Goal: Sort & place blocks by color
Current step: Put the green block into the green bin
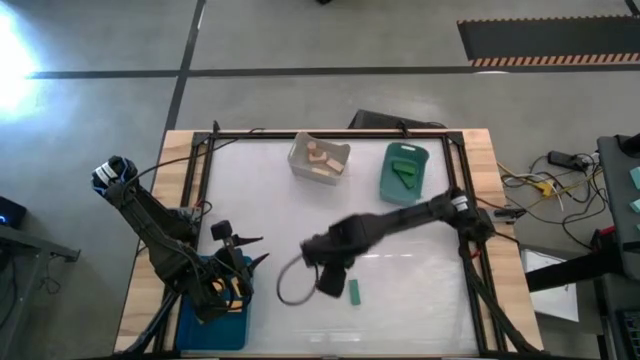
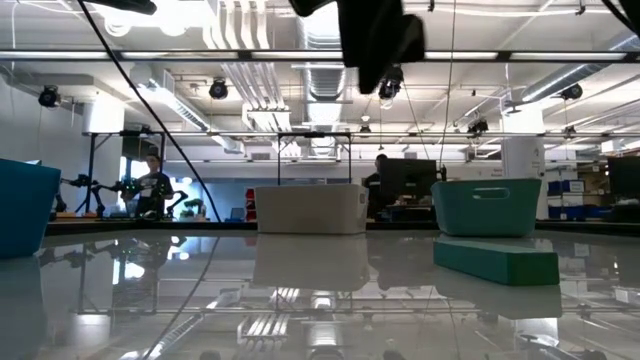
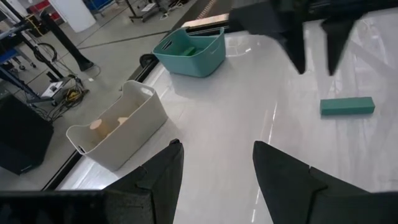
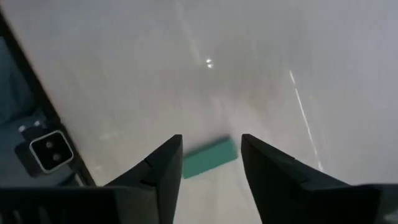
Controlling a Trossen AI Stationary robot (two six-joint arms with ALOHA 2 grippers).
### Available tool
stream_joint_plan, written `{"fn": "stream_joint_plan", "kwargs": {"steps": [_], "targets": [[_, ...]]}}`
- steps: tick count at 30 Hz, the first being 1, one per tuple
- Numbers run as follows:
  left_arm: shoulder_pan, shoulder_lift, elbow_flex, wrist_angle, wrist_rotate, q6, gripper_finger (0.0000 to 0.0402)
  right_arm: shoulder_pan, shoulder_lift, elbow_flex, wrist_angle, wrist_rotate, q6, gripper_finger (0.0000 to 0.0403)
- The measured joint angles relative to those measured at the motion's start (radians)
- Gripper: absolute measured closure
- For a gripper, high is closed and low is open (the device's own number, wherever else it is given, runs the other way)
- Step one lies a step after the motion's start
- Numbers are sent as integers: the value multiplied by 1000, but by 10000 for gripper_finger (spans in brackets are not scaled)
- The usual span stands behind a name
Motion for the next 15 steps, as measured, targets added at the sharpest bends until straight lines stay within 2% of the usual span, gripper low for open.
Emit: {"fn": "stream_joint_plan", "kwargs": {"steps": [9, 15], "targets": [[0, 0, 0, 0, 0, 7, 224, 147, 0, -74, 1, 169, 426, 195], [0, 0, 0, 0, 0, 62, 224, 194, 0, -190, 1, 181, 724, 167]]}}
